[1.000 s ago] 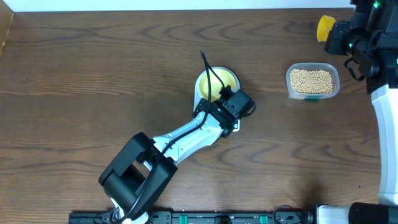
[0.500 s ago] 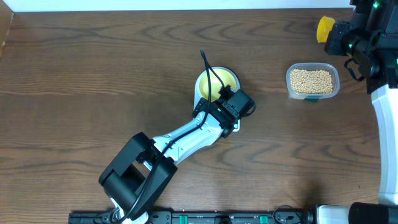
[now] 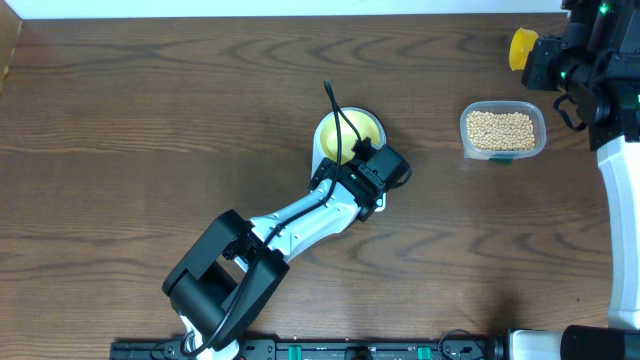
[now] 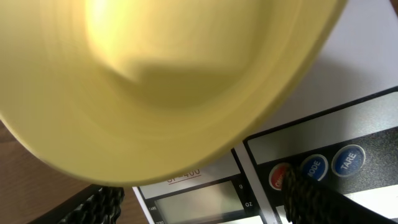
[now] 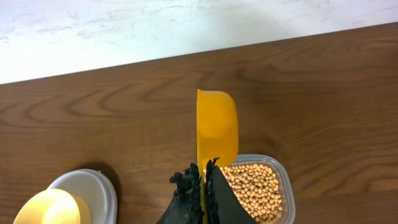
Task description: Scoop item into bowl and weigh 50g on scale
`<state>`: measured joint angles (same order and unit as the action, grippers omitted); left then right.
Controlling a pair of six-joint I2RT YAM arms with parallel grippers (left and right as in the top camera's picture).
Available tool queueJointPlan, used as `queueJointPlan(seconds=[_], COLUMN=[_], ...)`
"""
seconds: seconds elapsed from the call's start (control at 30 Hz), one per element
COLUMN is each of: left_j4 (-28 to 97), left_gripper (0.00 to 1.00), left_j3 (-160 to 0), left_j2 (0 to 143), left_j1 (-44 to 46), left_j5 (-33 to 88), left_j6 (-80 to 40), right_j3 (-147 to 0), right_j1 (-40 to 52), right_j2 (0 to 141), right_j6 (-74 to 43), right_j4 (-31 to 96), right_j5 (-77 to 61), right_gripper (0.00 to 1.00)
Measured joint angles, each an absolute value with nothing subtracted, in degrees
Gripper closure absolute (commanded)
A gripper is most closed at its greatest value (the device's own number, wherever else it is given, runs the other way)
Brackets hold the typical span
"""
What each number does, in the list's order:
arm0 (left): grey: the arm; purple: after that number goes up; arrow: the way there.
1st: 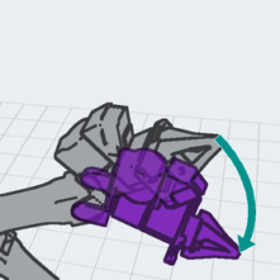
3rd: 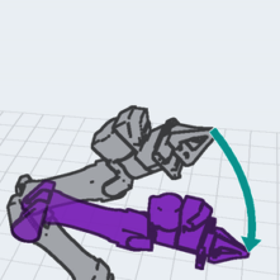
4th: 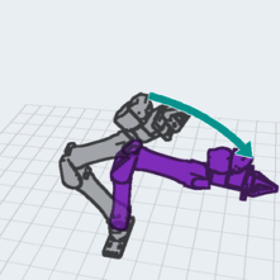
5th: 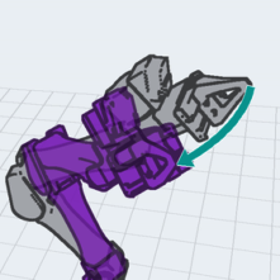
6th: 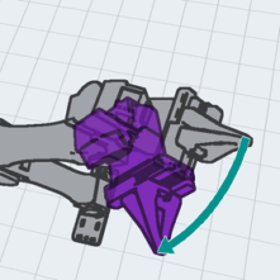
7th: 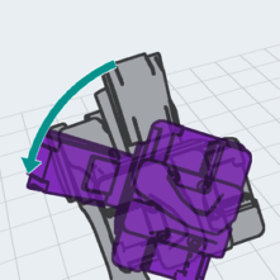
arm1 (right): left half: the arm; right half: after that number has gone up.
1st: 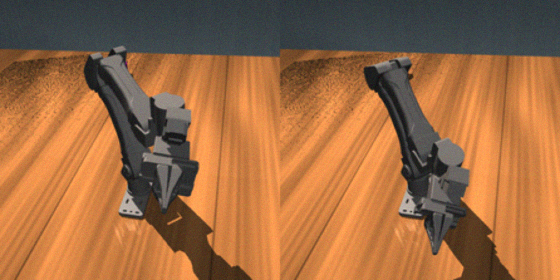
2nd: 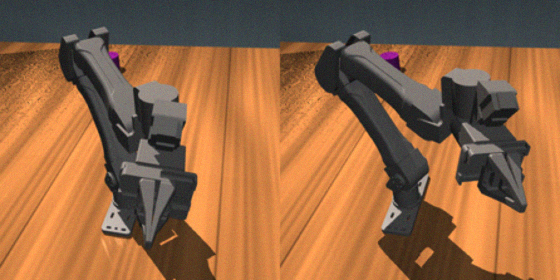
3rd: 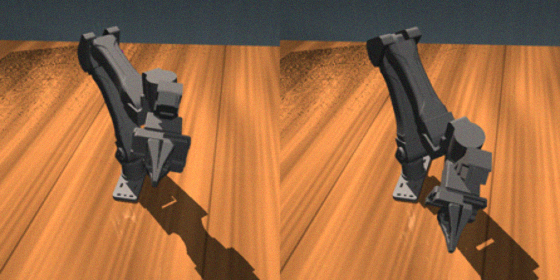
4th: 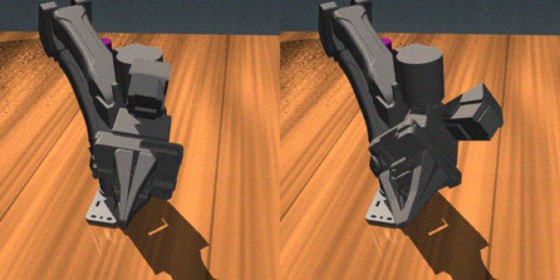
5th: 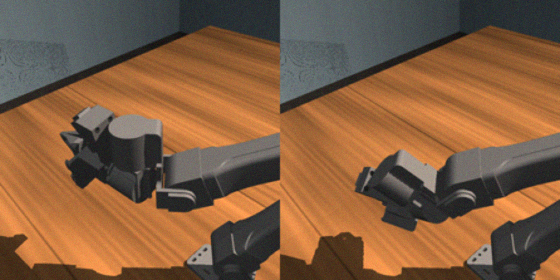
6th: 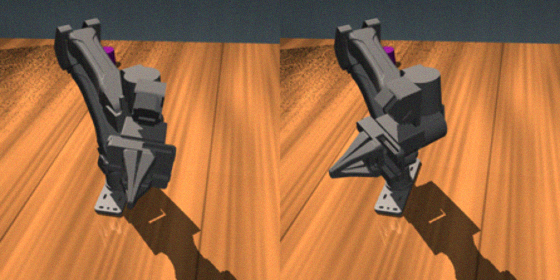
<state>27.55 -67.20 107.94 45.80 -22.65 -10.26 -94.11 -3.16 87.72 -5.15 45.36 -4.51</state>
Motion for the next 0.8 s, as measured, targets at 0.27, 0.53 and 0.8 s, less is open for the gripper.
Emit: queueJointPlan(seconds=[0.27, 0.53, 0.8], left_j4=[27.33, 26.92, 26.92], left_gripper=[0.17, 0.17, 0.17], left_j3=[-67.20, -67.20, -67.20], left_j2=[107.96, 108.01, 108.01], left_j1=[45.80, 45.21, 45.21], left_j5=[-22.65, -22.63, -22.63], left_j6=[-10.26, -10.26, -10.26], right_j3=[-94.11, -94.13, -94.13], right_j1=[-3.14, -3.16, -3.14], right_j2=[87.72, 87.72, 87.72], right_j6=[-4.95, -4.93, -4.91], right_j4=[45.50, 45.58, 45.58], right_j5=[-4.51, -4.54, -4.51], right_gripper=[0.99, 0.99, 0.99])
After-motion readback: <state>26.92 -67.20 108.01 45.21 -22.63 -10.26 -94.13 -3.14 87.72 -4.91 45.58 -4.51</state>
